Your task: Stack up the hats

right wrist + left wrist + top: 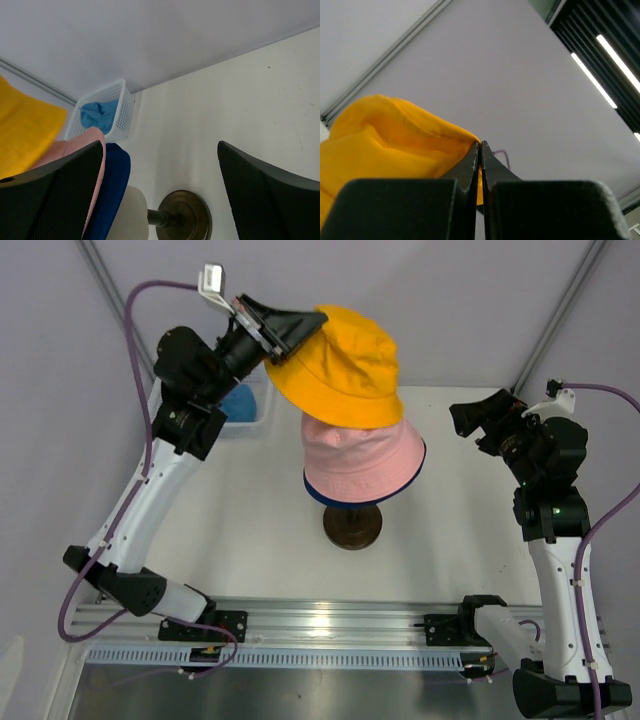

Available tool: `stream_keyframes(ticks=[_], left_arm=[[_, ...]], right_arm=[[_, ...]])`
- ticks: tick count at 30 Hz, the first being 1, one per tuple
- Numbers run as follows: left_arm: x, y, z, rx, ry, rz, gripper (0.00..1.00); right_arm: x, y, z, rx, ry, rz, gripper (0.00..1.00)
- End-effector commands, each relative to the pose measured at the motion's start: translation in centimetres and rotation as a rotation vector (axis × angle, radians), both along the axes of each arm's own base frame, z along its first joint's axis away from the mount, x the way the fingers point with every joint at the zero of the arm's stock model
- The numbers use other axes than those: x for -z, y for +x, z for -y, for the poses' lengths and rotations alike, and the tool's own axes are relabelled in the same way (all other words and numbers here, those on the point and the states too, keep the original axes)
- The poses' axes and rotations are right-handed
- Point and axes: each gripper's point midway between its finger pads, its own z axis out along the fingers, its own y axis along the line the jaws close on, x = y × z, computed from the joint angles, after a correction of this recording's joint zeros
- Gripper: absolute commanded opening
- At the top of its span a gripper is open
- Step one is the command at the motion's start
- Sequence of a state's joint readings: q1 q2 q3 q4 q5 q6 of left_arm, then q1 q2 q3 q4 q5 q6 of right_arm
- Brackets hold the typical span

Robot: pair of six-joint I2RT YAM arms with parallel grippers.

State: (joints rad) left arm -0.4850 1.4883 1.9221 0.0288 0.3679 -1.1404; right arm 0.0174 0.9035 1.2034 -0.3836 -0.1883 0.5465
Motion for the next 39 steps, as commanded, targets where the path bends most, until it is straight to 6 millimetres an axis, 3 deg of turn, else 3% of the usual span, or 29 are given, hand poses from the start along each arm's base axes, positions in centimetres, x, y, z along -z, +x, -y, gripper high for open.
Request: stream_keyframes(ticks=[1,3,7,8,9,11,12,17,25,33,39], left_arm=[[4.7,-0.4,-0.3,-0.027,0.041,-0.04,0.01],[5.1,-1.5,-0.4,-0.013,0.044,-0.029,0.01],[8.0,-3.2,-0.1,-0.004,0.093,-0.05,0.01],[7.8,-3.9,-0.4,-0.012,0.094,-0.032,0.01],[8.9,-3.8,-0.2,-0.018,0.107,-0.056,0.01],[8.7,-4.6,-0.5,-0.022,0.097,-0.042,0.01],[9.6,-4.6,-0.4,-0.02,0.099,-0.05,0.01],[9.8,-5.7,-1.0,-0.023,0.07,-0.022,0.01],[7.6,-7.6,-2.3,-0.032,0.031,0.059,0.01],[12.0,-8.6,0.1,0.036,0.071,-0.013,0.01],[13.4,-9.1,0.5,0.014,0.076,-0.018,0.01]], right_arm=[[-2.8,-0.9,0.0,-0.003,-0.005,0.082,0.99],[-2.9,-0.8,-0.2,-0.017,0.003,0.08,0.99],[-2.7,-0.5,-1.0,-0.055,0.033,0.072,1.0],[-2.6,-0.3,-1.3,-0.07,0.05,0.066,0.99],[-2.8,-0.4,-1.8,-0.095,0.063,0.069,0.99],[-3.3,-0.3,-2.2,-0.115,0.092,0.078,1.0],[-3.6,-0.3,-2.3,-0.123,0.103,0.083,0.99],[-4.7,-0.8,-2.8,-0.138,0.185,0.088,0.99],[-7.1,-2.6,-3.6,-0.186,0.254,0.145,0.97],[-7.6,-3.1,-3.8,-0.193,0.28,0.128,0.97],[-8.2,-4.6,-6.1,-0.338,0.391,0.071,0.93]])
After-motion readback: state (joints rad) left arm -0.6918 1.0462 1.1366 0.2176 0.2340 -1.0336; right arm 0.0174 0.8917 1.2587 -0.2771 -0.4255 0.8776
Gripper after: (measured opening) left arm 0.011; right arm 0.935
